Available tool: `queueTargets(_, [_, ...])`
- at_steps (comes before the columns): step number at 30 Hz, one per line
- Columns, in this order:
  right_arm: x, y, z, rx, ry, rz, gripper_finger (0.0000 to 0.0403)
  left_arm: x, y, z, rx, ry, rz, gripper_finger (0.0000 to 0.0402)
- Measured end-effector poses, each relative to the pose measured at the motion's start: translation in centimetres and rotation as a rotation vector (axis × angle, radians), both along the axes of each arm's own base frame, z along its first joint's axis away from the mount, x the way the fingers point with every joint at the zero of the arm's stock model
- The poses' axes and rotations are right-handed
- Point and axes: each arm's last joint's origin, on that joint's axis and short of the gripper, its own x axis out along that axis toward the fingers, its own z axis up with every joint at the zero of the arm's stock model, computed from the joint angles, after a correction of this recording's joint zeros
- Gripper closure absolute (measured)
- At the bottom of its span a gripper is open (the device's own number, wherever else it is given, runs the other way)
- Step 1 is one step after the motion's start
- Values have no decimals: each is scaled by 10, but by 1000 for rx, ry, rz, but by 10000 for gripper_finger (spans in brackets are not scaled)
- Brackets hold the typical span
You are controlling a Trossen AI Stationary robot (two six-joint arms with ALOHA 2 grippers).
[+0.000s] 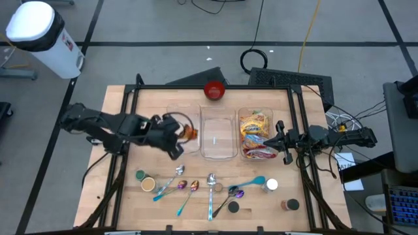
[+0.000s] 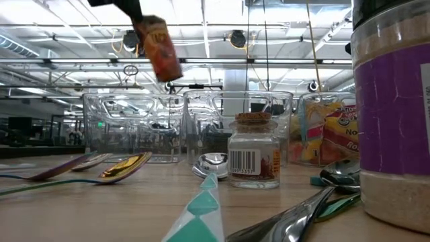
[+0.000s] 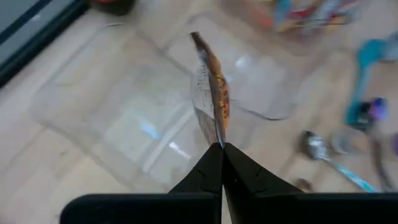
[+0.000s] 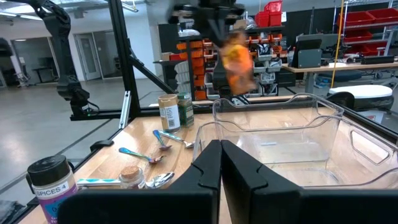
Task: Pick & Place Food Item
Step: Put the orange seasoning pack into the left transparent bin
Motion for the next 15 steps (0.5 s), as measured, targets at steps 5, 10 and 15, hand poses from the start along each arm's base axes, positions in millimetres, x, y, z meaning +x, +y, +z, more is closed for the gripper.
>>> queueTargets(5, [0,0,0,0,0,0,403,3,30,-5,26,50,78,397])
queueTargets(10, [0,0,0,0,0,0,403,6,58,-9,46,83,143,399])
queueTargets(15, [0,0,0,0,0,0,403,5,78,-14,47,141,218,399])
